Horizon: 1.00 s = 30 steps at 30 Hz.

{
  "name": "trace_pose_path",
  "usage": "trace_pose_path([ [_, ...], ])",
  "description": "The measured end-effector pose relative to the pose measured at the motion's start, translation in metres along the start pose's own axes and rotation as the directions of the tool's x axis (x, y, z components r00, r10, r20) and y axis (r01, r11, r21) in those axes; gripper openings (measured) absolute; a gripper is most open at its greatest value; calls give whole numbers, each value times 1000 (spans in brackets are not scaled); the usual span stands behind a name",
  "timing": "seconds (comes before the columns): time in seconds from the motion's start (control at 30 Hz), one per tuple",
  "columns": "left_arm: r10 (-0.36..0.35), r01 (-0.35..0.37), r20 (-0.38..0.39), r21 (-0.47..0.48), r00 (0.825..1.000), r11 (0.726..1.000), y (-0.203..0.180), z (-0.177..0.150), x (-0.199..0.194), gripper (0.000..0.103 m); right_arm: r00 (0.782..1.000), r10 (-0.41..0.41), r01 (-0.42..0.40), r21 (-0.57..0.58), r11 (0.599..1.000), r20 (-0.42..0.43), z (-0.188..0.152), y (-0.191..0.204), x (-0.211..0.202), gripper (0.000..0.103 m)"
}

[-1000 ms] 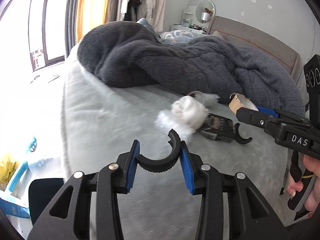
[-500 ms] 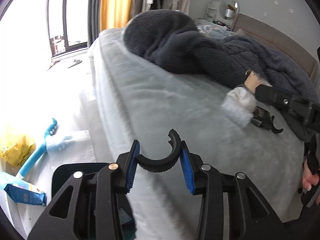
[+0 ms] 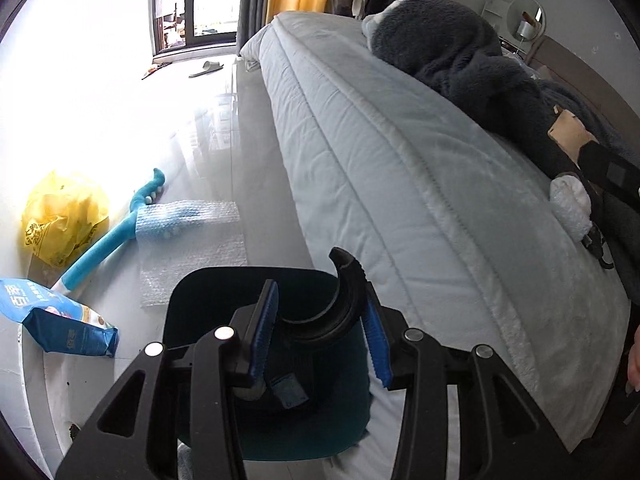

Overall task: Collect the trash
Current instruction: 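Carry the black piece and tape roll over the teal bin, then open the left tool to drop the black piece into the bin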

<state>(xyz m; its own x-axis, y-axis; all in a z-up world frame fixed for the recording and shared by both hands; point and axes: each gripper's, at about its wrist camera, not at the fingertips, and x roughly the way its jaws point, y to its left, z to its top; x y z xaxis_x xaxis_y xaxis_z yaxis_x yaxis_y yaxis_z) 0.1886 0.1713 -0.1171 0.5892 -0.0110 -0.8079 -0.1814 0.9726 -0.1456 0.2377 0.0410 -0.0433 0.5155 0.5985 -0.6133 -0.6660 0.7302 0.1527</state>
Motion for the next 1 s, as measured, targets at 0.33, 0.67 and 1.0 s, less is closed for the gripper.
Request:
trace_pose_path([
  [0.33, -4, 0, -136, -31, 991, 1000, 50, -24, 18, 45, 996, 69, -72, -44, 996, -63, 4, 54, 41, 49],
  [0.67, 23, -26, -187, -13, 982, 1000, 79, -39, 20, 45, 986, 96, -104, -53, 993, -139, 0, 90, 82, 49],
  [1.0, 41, -41, -127, 2, 991, 999, 96, -39, -1, 71, 967, 105, -117, -40, 992, -234, -16, 111, 119, 49],
])
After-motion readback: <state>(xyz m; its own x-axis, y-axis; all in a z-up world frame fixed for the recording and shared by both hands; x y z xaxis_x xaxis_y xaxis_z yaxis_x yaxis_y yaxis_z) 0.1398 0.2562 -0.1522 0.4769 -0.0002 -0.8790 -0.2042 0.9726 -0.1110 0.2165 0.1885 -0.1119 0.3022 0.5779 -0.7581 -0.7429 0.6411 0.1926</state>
